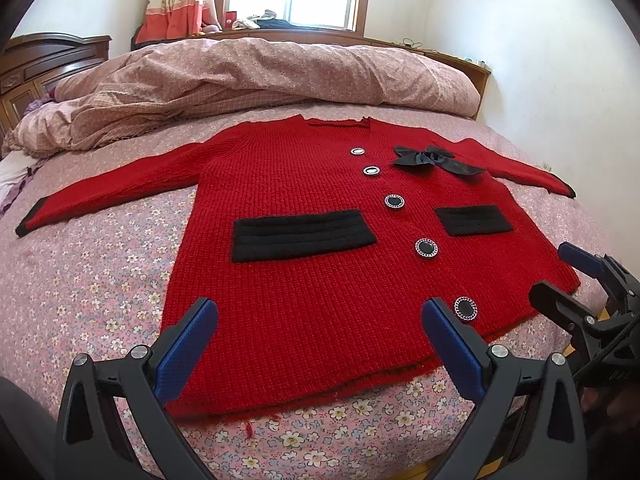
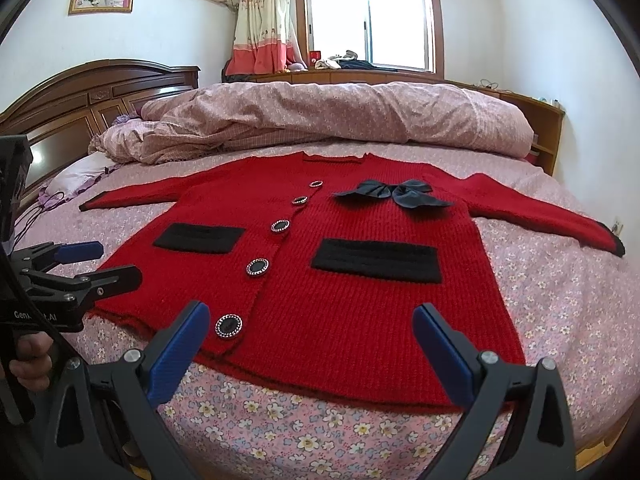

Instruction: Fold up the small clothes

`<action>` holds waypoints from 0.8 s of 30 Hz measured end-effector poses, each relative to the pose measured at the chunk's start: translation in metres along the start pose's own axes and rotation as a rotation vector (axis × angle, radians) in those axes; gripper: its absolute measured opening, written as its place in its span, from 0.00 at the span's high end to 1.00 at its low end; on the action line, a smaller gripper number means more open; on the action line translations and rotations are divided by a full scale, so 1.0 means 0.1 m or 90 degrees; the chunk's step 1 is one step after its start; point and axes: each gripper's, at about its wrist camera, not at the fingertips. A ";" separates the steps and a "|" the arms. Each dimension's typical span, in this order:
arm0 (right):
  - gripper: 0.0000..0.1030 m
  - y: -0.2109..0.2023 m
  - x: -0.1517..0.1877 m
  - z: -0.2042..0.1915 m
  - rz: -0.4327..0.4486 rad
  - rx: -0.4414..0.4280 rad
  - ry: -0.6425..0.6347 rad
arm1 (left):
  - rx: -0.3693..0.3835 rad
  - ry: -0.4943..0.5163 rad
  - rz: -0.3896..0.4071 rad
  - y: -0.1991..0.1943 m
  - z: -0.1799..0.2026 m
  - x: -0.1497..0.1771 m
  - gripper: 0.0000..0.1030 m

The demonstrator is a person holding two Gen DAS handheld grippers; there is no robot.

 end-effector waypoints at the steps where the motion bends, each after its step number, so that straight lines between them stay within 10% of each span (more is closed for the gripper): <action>1: 0.00 0.00 0.00 0.00 0.000 0.000 0.000 | 0.000 0.000 0.000 0.00 0.00 0.00 0.04; 24: 0.00 0.06 0.03 0.02 -0.016 -0.001 0.006 | -0.013 0.009 -0.007 0.04 -0.02 0.02 0.04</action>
Point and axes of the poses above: each gripper's, at about its wrist camera, not at the fingertips, and y roughly the way its jaws point, z to its right, x to its underside, and after that the axes turned 4 degrees about z, right-handed
